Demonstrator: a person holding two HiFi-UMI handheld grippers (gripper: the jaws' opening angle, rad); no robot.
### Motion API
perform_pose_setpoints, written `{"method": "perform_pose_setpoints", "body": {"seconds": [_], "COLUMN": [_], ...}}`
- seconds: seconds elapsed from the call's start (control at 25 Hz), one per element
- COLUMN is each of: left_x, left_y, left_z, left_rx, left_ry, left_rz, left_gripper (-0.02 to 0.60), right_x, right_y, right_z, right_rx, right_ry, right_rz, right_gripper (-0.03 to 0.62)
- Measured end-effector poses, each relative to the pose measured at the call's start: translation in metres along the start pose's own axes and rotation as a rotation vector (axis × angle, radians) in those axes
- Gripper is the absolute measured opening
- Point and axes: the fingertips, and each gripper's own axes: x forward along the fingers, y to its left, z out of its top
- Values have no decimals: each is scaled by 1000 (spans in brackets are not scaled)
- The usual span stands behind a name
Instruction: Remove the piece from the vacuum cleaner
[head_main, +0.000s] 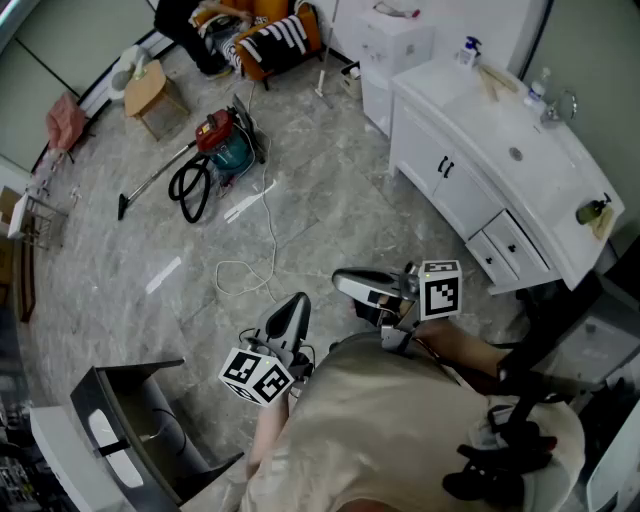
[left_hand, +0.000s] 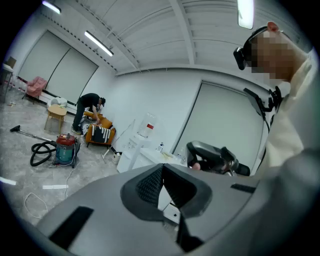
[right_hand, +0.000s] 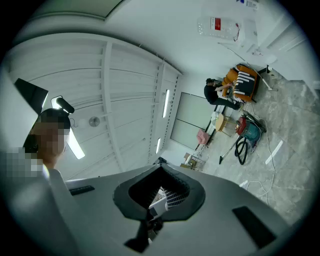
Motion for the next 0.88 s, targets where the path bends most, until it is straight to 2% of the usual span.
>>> {"method": "perform_pose_setpoints", "body": {"seconds": [0.16, 0.4, 0.52, 0.64, 0.88], "left_x": [-3, 7, 32, 38, 38], "left_y": [-7, -22, -35, -37, -40], "left_z": [-8, -12, -19, -26, -32], "left_rx": [54, 81, 27, -37, -28], "left_ry": [10, 19, 15, 8, 38], "left_rz": [62, 71, 74, 116, 154], "left_gripper": [3, 3, 3, 3, 3], "right_x": [-3, -13, -39, -54, -52], "right_y": [4, 5, -1, -4, -5], "right_z": [-1, 2, 19, 25, 9], "right_rx": [6, 20, 62, 91, 117], "right_ry": [35, 60, 54, 62, 159], "right_rz": [35, 54, 78, 97, 123], "right_gripper": [0, 2, 2, 2, 2]}}
